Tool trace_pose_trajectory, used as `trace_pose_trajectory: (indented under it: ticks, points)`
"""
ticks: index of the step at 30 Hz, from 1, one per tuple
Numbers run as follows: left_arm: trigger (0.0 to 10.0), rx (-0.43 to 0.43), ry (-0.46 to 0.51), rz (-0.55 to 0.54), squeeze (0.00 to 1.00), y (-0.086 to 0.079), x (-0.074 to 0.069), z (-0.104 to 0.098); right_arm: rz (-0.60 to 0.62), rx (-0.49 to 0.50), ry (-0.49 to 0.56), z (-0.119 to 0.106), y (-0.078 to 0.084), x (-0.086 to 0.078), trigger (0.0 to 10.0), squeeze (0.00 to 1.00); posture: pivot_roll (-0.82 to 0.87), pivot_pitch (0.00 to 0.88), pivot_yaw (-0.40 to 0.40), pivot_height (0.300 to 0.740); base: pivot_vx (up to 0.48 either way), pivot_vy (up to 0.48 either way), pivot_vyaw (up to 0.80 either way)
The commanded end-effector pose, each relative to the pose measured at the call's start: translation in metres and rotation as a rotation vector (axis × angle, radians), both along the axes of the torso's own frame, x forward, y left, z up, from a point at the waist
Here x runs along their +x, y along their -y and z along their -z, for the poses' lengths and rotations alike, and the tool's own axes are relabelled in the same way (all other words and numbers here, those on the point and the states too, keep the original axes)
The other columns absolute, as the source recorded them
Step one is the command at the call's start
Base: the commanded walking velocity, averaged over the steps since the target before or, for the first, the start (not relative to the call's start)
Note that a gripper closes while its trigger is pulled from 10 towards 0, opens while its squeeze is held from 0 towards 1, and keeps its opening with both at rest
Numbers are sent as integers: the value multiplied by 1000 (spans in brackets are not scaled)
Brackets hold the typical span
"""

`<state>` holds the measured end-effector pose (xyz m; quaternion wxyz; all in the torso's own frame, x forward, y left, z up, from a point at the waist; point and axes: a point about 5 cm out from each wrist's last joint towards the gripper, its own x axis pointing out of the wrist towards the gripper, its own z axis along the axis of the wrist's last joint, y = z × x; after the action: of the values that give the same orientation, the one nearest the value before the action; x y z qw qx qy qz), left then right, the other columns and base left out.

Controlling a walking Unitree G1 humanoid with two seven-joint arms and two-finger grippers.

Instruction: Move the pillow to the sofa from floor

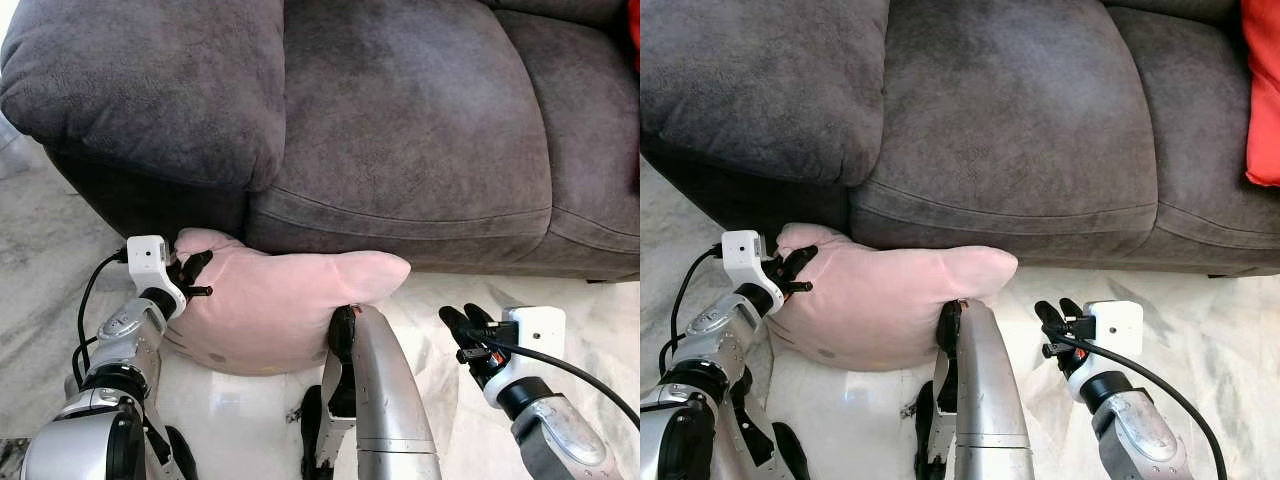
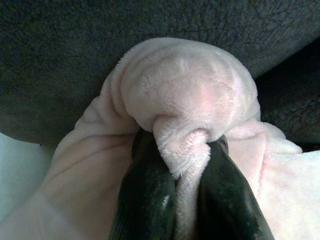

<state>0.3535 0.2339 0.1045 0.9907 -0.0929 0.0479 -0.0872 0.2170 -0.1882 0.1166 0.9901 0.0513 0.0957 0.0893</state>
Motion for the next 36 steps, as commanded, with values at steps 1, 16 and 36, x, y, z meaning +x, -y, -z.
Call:
trace_pose_trajectory:
  ticks: [1, 16, 36]
  points:
    - [0, 16, -36, -3, 0, -2, -4, 8, 31, -16, -35, 7, 7, -5, 10000, 0, -132, 347, -278, 427, 0, 0, 0]
    - [0, 16, -36, -3, 0, -2, -4, 8, 31, -16, -35, 7, 7, -5, 10000, 0, -132, 347, -278, 427, 0, 0, 0]
    - [10000, 102, 111, -237, 0, 22, -43, 17, 70, 57, -5, 18, -14, 10, 10000, 0, -48, 285, -178, 427, -106, 0, 0]
